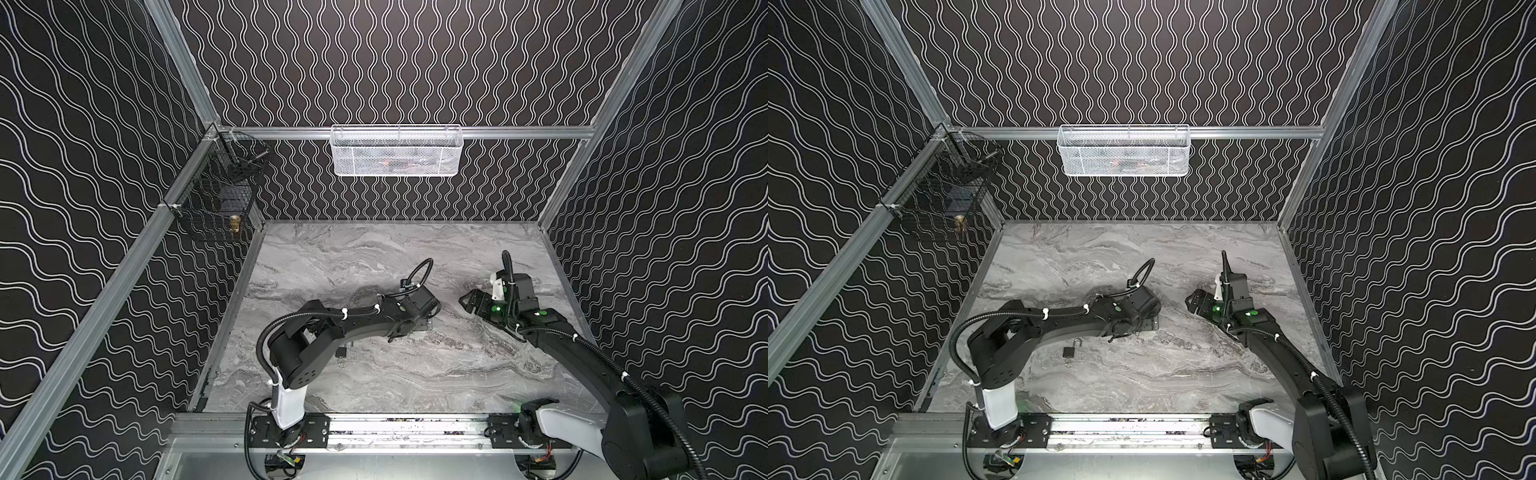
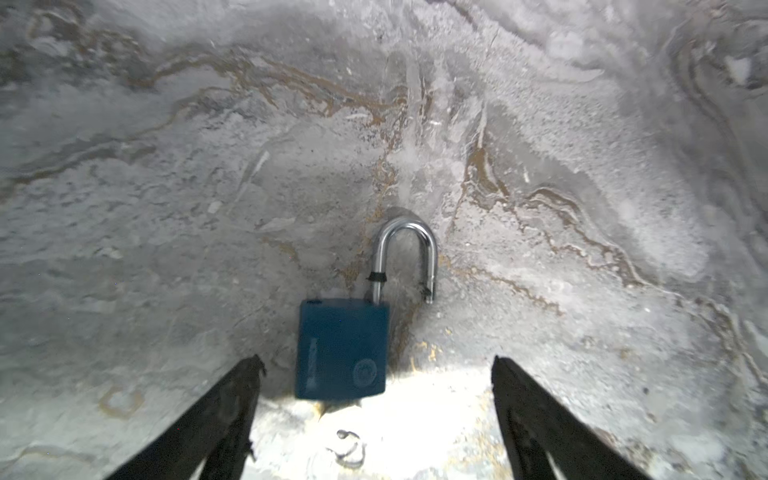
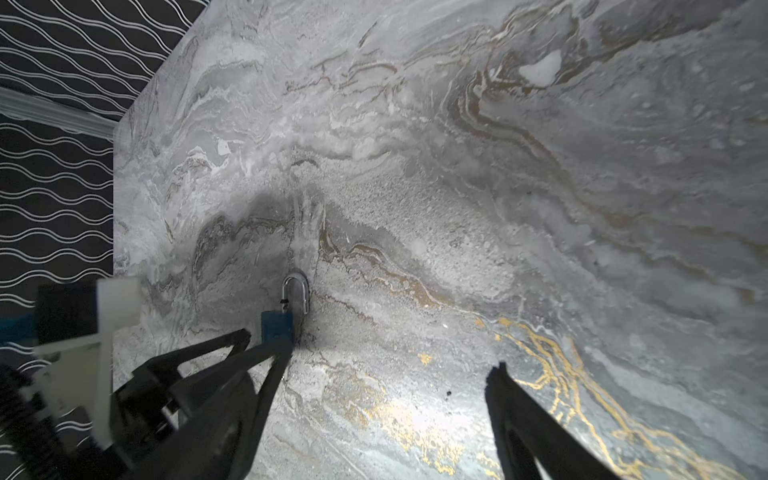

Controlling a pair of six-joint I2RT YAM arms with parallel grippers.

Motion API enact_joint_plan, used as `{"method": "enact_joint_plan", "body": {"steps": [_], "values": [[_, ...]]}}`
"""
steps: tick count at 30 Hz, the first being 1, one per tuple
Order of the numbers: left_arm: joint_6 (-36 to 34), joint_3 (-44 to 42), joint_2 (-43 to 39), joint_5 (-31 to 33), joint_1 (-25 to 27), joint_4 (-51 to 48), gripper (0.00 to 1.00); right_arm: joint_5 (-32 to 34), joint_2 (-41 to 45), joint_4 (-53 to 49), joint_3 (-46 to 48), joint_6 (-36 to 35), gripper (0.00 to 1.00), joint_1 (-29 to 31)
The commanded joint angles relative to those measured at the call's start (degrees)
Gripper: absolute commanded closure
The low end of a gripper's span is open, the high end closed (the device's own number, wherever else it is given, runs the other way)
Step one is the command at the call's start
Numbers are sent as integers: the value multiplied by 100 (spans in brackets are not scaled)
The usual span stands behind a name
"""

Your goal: Unlock with the key

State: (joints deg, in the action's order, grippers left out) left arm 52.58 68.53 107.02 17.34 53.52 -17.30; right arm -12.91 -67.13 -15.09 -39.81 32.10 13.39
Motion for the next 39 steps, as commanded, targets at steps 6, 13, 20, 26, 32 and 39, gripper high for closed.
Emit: {"method": "enact_joint_plan", "body": {"steps": [6,13,20,26,32,39], "values": [[-321,-520,-1086,294,-447,380,1,1084,315,-156,-406,-302,8,-12],[-1644,-992,-2497,1143,-1957,158,1,4103,464,648,-277,-876,1,-74],[-2967,-2217,-3274,1224,-4403,1295,2,5182,418,3711,980,-2244,1,-325],[-4403,-3839,-2895,1367,-4912,4138,2,4643,-565,5911,1757,-2863,1,-866],[-5069,-4385,-2158,364,-4921,6133,1,3352,-1454,7033,2109,-2797,1,-1304],[-5407,-5248,-1159,-383,-4921,8647,1,2340,-2148,8519,2539,-3125,1,-1425]]}}
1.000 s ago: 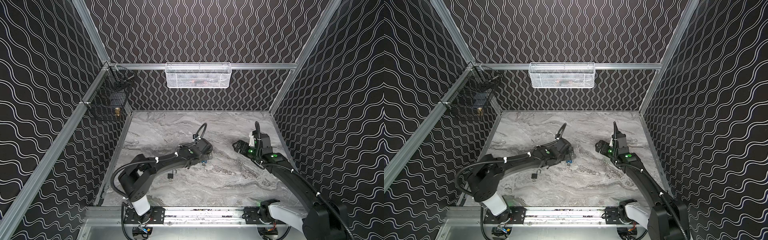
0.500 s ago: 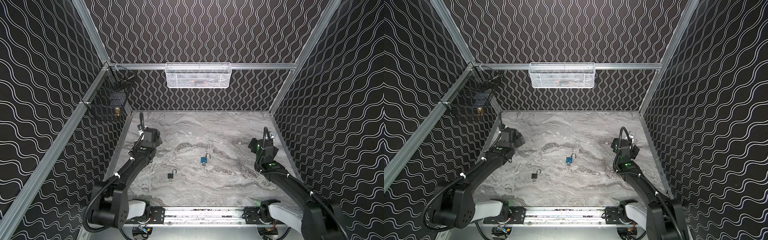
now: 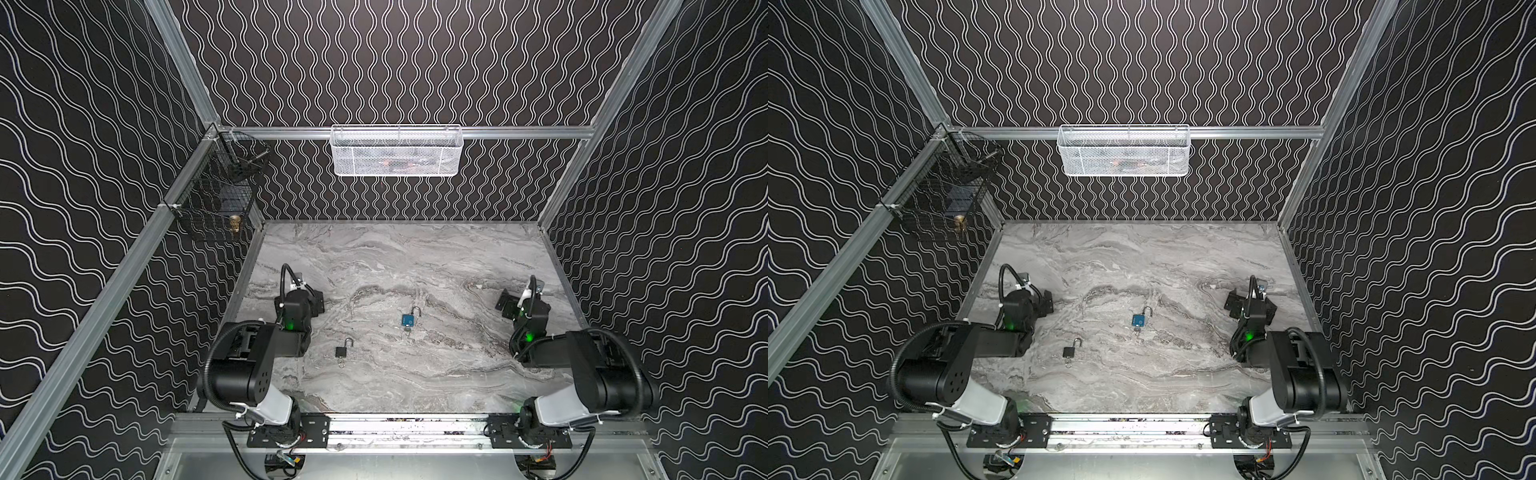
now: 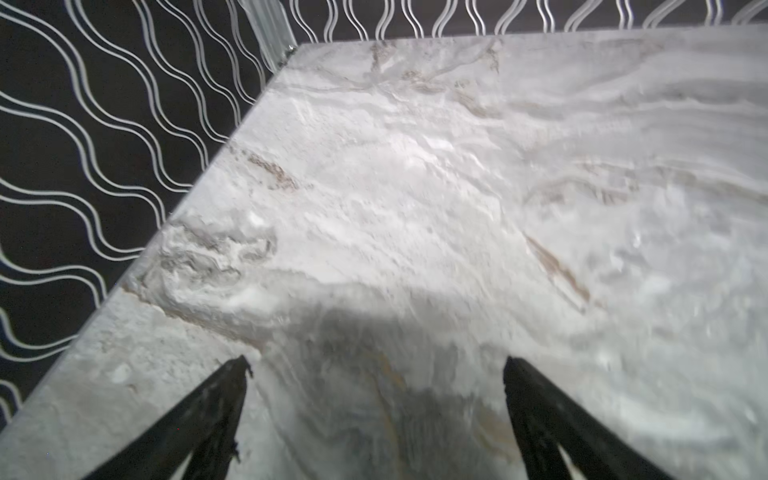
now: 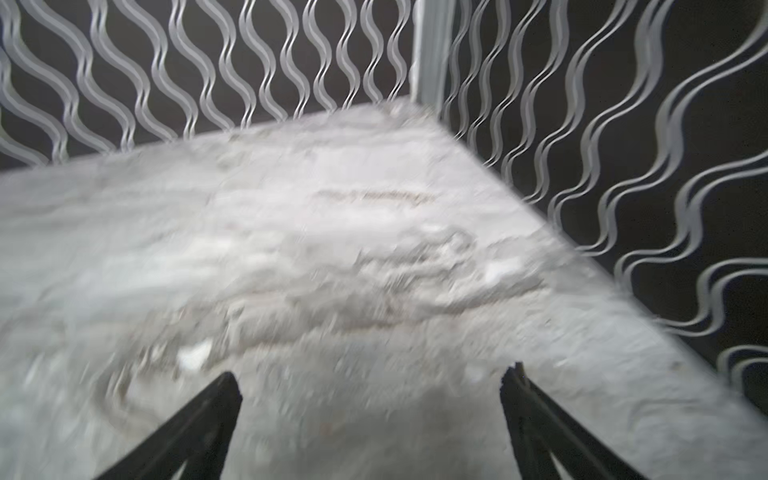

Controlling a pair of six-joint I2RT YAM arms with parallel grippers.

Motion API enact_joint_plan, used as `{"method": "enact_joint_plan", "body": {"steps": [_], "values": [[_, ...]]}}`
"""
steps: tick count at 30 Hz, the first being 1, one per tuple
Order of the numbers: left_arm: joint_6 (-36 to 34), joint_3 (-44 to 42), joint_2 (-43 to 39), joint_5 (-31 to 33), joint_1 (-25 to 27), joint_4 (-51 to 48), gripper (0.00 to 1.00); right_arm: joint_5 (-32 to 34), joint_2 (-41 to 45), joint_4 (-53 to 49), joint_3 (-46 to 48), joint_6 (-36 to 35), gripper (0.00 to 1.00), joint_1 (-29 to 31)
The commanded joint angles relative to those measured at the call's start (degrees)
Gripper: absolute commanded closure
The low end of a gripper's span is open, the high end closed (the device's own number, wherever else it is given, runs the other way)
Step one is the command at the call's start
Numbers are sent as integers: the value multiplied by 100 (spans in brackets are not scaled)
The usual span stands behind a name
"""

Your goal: Unlock with the key

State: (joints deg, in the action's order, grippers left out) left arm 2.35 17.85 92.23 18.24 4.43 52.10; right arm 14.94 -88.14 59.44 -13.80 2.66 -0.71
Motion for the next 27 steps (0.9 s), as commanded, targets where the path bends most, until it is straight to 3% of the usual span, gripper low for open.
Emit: {"method": "enact_joint_plan", "body": {"steps": [1,3,5,27], "values": [[-462,-124,355,-523,-4,1663,1,-486,5,699,-173,-97,1,-50],[-320,143,184,-430,-3,827,1,-604,25,581,-196,-58,1,-130],[-391,225,299,-165,83,891,1,-595,-56,927,-115,-141,1,-131],[-411,194,288,-154,111,957,1,-669,-23,830,-127,-147,1,-132]]}}
